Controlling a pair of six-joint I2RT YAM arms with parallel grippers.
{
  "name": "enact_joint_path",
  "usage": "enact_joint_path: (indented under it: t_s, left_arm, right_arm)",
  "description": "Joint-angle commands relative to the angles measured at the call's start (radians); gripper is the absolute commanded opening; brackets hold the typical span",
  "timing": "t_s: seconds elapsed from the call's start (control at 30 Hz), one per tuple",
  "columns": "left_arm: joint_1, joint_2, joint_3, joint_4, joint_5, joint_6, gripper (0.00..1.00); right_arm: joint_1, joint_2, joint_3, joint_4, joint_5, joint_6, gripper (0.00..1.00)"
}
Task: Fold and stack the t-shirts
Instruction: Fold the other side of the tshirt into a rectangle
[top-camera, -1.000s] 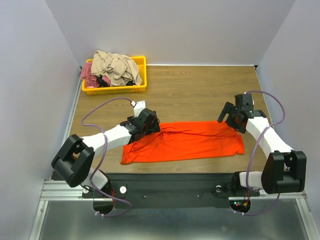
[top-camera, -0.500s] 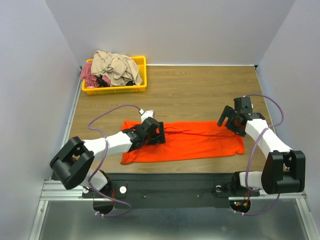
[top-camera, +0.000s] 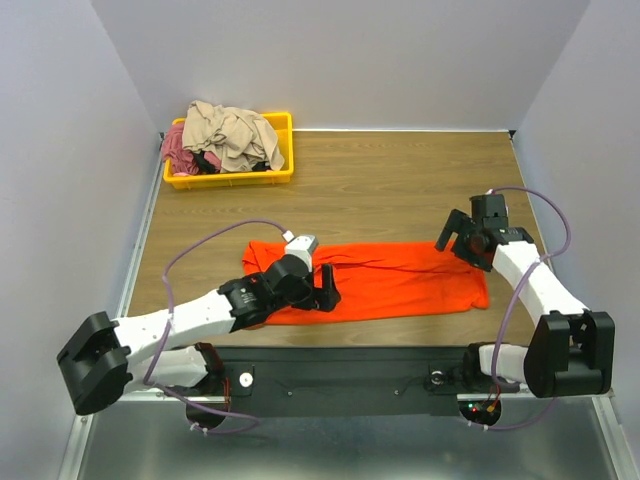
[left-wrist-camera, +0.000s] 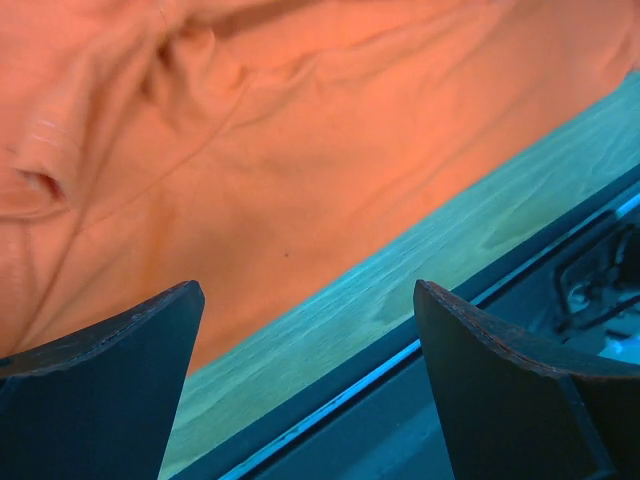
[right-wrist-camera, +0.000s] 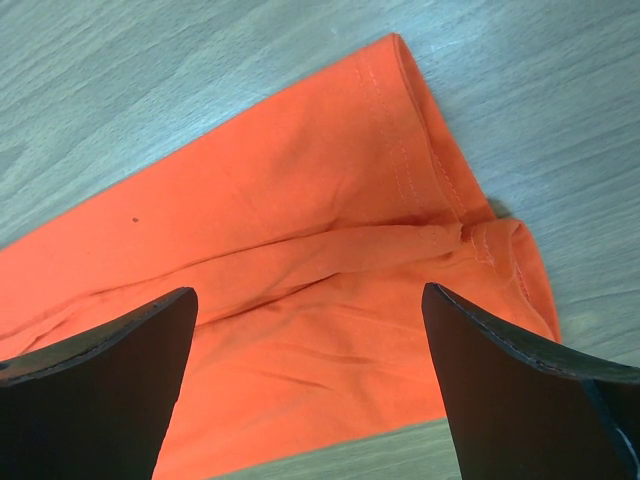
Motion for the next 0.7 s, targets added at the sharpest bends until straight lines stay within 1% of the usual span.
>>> enact_joint_path:
  t_s: [0.0,0.03,0.07,0.13,0.17,0.27,0.37,0.47,0.6,0.67]
  left_arm:
    - [0.001,-0.062,0.076,-0.078,-0.260,-0.011,0.99]
    - [0.009,-0.053,0.085,-0.087,-0.311,-0.023,0.98]
    - [0.047,-0.042,0.104,-0.090,-0.356,-0.036,0.99]
    - [0.114,-0.006,0.116,-0.069,-0.358,-0.028,0.99]
    - [0.191,0.046,0.136,-0.066,-0.339,-0.031,0.99]
    - [0.262,0.154,0.162,-0.021,-0.283,-0.014,0.99]
    - [0.265,0.218,0.161,0.028,-0.209,0.013,0.99]
    - [0.265,0.249,0.125,0.132,-0.090,0.021,0.98]
    - [0.253,0.258,0.090,0.166,-0.055,0.012,0.98]
    - [0.227,0.252,0.067,0.197,-0.046,0.015,0.99]
  right_arm:
    - [0.005,-0.037,0.014,0.024,-0.030,-0.028,1.00]
    - [0.003,-0.038,0.014,0.024,-0.036,-0.030,1.00]
    - [0.005,-0.041,0.014,0.025,-0.039,-0.035,1.00]
    - [0.003,-0.041,0.014,0.024,-0.045,-0.038,1.00]
    - [0.005,-0.041,0.012,0.024,-0.050,-0.044,1.00]
    - [0.003,-0.044,0.005,0.024,-0.053,-0.045,1.00]
    - [0.005,-0.047,0.003,0.024,-0.051,-0.044,1.00]
    - [0.003,-0.047,-0.002,0.024,-0.034,-0.036,1.00]
    - [0.005,-0.038,-0.008,0.024,-0.024,-0.035,1.00]
    - [0.005,-0.035,-0.009,0.024,-0.022,-0.035,1.00]
